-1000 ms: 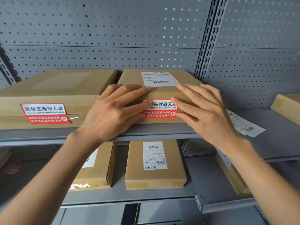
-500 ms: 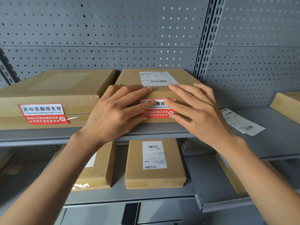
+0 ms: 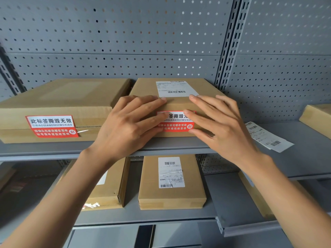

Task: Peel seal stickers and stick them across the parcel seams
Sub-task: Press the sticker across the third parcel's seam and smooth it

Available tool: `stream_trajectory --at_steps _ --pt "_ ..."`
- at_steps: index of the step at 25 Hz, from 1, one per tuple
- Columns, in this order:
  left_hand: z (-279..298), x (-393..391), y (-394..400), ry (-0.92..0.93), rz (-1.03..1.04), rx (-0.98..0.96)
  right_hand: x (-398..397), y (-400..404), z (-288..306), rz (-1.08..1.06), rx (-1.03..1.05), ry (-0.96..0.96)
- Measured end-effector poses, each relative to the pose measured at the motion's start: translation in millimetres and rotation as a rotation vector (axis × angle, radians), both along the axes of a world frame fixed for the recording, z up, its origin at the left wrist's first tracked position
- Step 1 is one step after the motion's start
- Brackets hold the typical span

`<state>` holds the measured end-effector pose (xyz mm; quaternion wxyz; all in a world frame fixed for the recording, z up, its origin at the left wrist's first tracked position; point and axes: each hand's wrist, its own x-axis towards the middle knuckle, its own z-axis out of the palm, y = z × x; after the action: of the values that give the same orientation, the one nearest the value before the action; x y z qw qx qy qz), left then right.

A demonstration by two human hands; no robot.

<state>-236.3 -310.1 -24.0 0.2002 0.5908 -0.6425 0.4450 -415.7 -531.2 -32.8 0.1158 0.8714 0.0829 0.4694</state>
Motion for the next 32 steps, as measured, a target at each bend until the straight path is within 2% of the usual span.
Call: stream_trajectory --at_steps 6,10,16,25,32 --pt "6.3 -12.8 1.5 0.026 -0.001 -0.064 -3.7 6.8 7.8 0.038 0.042 0.009" --pt "50.5 -21.6 11.4 0.103 0.047 -0.17 0.9 15.7 50.5 0.111 0.083 -0.031" --pt "108.8 -18.6 32.9 0.161 0.278 -0.282 48.9 39.8 112.3 0.218 0.113 -0.066" --pt "100.6 27.1 141.1 0.241 0.488 -0.299 132.6 127.6 111.3 0.392 0.154 -0.015" --pt "81.2 112.7 238.1 0.327 0.487 -0.286 214.7 222.0 99.7 0.369 0.213 0.036"
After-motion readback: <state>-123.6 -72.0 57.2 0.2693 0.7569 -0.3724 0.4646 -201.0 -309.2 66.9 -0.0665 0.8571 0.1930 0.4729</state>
